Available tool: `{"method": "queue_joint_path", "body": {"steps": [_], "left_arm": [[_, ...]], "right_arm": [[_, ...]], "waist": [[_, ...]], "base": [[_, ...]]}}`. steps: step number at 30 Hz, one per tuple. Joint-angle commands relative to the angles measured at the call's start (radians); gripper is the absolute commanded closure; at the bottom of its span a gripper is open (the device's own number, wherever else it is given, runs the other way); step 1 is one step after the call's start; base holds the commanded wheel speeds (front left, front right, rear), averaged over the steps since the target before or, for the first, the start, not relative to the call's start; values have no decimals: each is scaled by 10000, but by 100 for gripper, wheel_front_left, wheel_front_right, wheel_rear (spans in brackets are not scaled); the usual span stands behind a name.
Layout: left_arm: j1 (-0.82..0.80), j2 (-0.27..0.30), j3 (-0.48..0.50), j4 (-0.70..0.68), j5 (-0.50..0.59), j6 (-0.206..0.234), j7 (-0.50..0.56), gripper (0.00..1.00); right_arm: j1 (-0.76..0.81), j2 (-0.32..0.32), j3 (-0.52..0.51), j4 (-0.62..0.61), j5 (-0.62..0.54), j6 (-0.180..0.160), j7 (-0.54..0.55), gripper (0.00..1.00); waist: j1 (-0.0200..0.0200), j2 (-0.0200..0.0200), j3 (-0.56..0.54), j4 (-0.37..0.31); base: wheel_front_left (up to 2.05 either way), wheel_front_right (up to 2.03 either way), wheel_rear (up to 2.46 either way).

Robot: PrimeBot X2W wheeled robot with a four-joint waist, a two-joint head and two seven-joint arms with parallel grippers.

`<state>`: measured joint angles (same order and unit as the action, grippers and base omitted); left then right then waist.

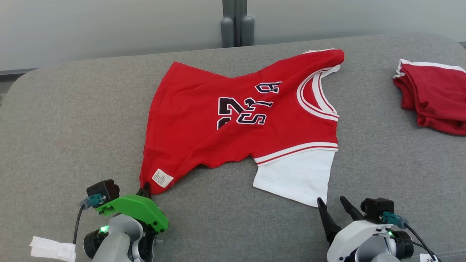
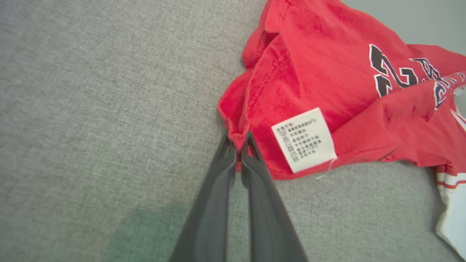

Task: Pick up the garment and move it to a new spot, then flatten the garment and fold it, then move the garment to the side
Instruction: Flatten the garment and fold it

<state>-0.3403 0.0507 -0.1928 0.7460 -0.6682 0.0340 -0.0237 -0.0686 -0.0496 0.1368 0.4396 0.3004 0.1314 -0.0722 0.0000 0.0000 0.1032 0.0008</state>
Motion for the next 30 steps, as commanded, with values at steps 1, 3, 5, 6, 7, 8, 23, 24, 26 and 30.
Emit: {"method": "queue_joint_path", "body": {"steps": [1,3,5,6,7,8,23,24,26,30], "left_arm": [[-143,24,-17,24,-23,-76,-81,100],[-136,22,-108,-4,-19,-91,-172,100],[-91,21,-173,-71,-31,-93,-236,100],[-57,18,-205,-109,-35,-90,-265,100],[-25,19,-225,-137,-45,-91,-303,100],[16,19,-250,-162,-54,-91,-314,100],[-26,64,-408,-492,-109,-139,-523,100],[-59,75,-408,-535,-112,-142,-547,100],[-130,125,-408,-670,-70,-83,-601,100],[-295,167,-327,-1281,-152,-120,-694,100]], "right_arm": [[-143,-24,-1,151,65,-17,-92,0],[-289,-23,64,488,120,-17,-213,0],[-407,-18,193,788,169,-17,-277,0],[-467,-19,253,936,212,-17,-298,0],[-524,-21,282,1059,255,-17,-338,0],[-603,-21,347,1210,250,-17,-346,0],[-1826,-21,854,2358,361,-15,-931,100],[-1876,-30,823,2282,407,-15,-1054,100],[-1964,-27,722,2023,451,-15,-1312,100],[-2081,-38,286,963,196,-17,-1737,100]], "waist": [[0,0,-6,46],[0,0,-23,131],[0,0,-36,194],[0,0,-44,225],[0,0,-52,250],[0,0,-61,277],[0,0,-139,339],[0,0,-161,323],[0,0,-231,272],[0,0,-423,131]], "base": [[0,0,0],[0,0,0],[0,0,0],[0,0,0],[0,0,0],[0,0,0],[0,0,0],[0,0,0],[0,0,0],[0,0,0]]}}
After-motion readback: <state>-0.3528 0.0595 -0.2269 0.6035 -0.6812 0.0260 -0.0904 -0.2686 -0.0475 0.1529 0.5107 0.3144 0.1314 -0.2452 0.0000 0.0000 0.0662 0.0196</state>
